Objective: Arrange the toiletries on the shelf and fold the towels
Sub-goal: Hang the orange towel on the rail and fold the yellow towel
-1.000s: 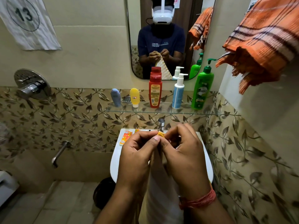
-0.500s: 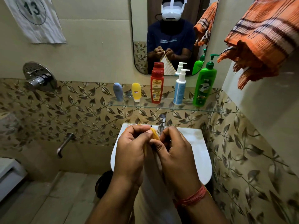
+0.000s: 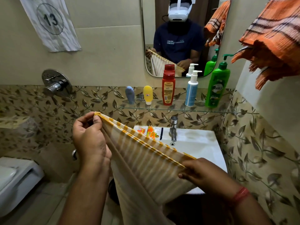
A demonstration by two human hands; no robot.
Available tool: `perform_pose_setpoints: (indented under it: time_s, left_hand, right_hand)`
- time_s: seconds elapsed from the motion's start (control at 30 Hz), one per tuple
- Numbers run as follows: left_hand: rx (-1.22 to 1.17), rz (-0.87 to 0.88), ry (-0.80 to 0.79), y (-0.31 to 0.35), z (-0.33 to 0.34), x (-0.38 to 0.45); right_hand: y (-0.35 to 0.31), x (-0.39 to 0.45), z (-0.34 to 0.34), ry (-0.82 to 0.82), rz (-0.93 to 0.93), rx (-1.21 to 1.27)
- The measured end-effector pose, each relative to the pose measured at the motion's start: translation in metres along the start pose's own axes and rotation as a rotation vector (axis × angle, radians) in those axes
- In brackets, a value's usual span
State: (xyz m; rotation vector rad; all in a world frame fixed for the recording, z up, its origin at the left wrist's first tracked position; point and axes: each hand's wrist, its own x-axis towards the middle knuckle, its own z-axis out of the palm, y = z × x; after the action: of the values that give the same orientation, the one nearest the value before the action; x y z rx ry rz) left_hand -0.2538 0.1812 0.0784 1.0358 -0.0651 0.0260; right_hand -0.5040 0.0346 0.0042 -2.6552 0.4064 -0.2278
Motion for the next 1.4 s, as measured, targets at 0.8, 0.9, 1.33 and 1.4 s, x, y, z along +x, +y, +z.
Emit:
perform_pose_setpoints:
  time_s: [0.8, 0.9, 1.33, 1.4]
  left_hand:
    - [0.048, -0.194, -0.048, -0.023, -0.010, 0.087]
    - [0.057, -0.179, -0.097, -0.023, -0.005, 0.083]
    - [0.122, -0.053, -0.165, -0.029, 0.012, 0.086]
    - [0.139, -0.020, -0.181, -0.032, 0.015, 0.084]
  right_hand:
    - [-0.056, 0.019, -0.090, 0.530, 0.118, -0.266]
    - [-0.047, 0.024, -0.082, 0.745, 0.142, -0.189]
    - [-0.025, 0.027, -0.084, 0.819, 0.258, 0.183]
    - [-0.014, 0.027, -0.086, 0.722, 0.336, 0.159]
